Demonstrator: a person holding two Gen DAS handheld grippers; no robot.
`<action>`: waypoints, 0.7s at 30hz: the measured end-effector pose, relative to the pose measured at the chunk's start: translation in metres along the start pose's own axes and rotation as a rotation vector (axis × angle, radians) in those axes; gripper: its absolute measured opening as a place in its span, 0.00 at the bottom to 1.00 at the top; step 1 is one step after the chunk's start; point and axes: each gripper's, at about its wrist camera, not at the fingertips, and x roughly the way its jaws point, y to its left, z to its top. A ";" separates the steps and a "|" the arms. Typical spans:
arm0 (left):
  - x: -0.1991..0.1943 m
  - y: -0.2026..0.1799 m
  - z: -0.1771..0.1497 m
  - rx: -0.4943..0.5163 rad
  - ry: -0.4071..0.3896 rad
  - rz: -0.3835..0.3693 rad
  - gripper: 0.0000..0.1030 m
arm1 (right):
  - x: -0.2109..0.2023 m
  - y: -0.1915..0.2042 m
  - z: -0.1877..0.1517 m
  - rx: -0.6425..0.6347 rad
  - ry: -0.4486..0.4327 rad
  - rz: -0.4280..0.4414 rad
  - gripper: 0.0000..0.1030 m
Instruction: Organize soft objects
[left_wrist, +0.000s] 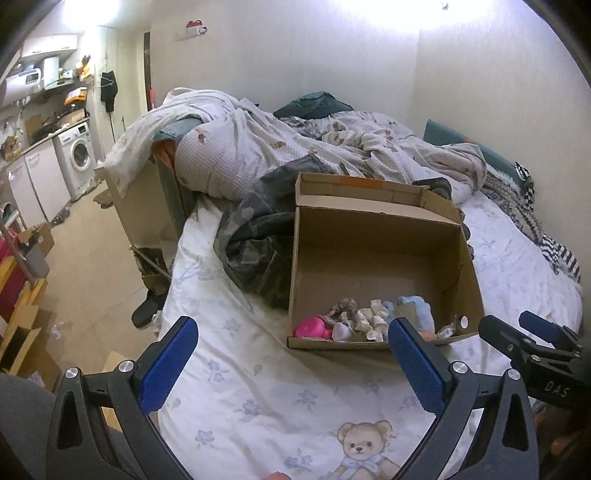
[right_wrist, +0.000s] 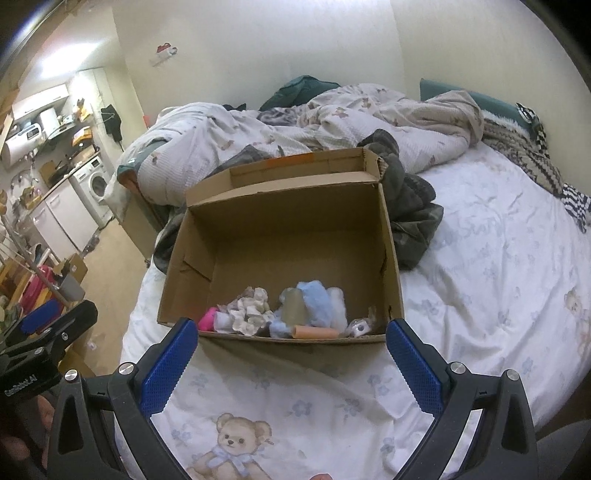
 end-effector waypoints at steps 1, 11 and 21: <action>0.000 0.000 0.000 0.001 0.000 0.001 1.00 | 0.000 0.000 0.000 -0.001 0.000 -0.003 1.00; 0.001 -0.002 -0.002 0.007 0.004 -0.003 1.00 | -0.001 0.000 0.000 -0.004 -0.002 -0.005 1.00; 0.001 -0.002 -0.001 0.007 0.004 -0.004 1.00 | -0.001 0.000 0.000 -0.004 -0.001 -0.005 1.00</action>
